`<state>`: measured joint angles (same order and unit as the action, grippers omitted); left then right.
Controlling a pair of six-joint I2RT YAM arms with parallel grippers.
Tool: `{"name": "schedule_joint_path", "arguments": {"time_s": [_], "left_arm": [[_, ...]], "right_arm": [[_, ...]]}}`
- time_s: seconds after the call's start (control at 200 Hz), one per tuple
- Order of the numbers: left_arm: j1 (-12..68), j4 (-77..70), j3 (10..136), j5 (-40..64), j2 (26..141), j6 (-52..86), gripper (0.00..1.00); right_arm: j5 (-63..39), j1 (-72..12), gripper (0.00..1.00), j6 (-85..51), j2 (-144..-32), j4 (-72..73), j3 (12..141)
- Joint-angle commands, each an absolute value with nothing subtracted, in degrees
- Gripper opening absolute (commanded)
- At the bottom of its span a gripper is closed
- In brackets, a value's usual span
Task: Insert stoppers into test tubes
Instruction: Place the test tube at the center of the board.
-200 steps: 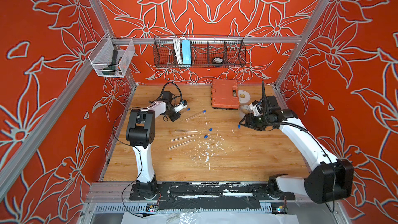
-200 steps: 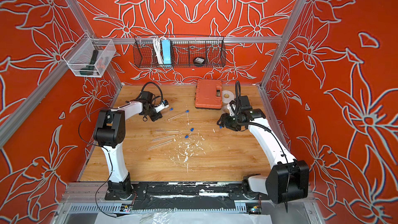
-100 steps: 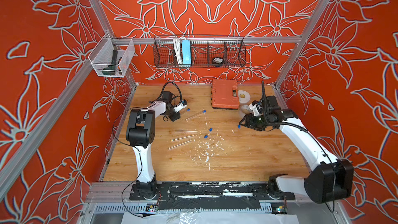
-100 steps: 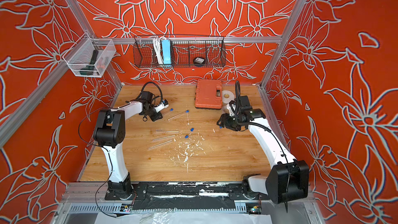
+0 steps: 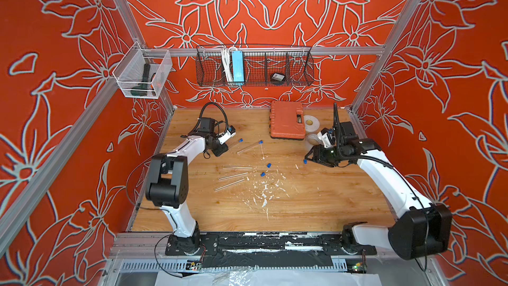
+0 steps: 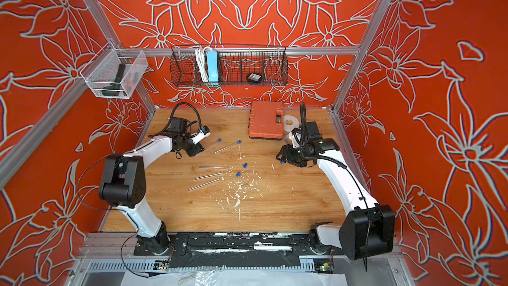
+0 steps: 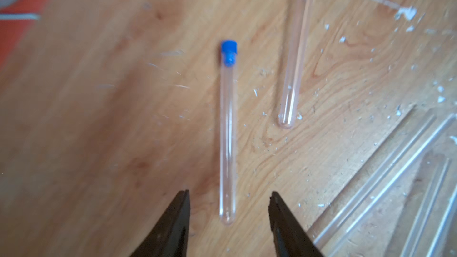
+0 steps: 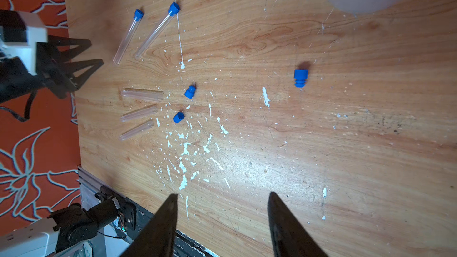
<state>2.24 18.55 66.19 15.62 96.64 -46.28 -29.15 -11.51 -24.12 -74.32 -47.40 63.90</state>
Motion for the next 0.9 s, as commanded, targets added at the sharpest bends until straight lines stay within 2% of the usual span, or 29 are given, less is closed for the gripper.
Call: {"name": "schedule_joint_path", "arguments": {"time_s": [0.0,0.245,0.535,0.896], "left_arm": [[1.9,11.9,62.5,17.3,89.3,-43.0,0.48],[1.9,5.7,52.7,21.1,76.2,-38.8,0.47],[1.9,6.9,43.3,25.7,65.3,-42.7,0.47],[2.8,14.6,38.2,29.5,58.6,-49.3,0.47]], "right_arm": [[-30.1,-11.2,0.59,-22.6,-73.8,-48.2,65.4],[-31.6,-11.2,0.59,-22.5,-72.9,-47.3,64.2],[-32.2,-11.1,0.59,-22.0,-72.3,-47.4,63.6],[-32.7,-11.1,0.59,-21.8,-71.1,-47.2,62.5]]}}
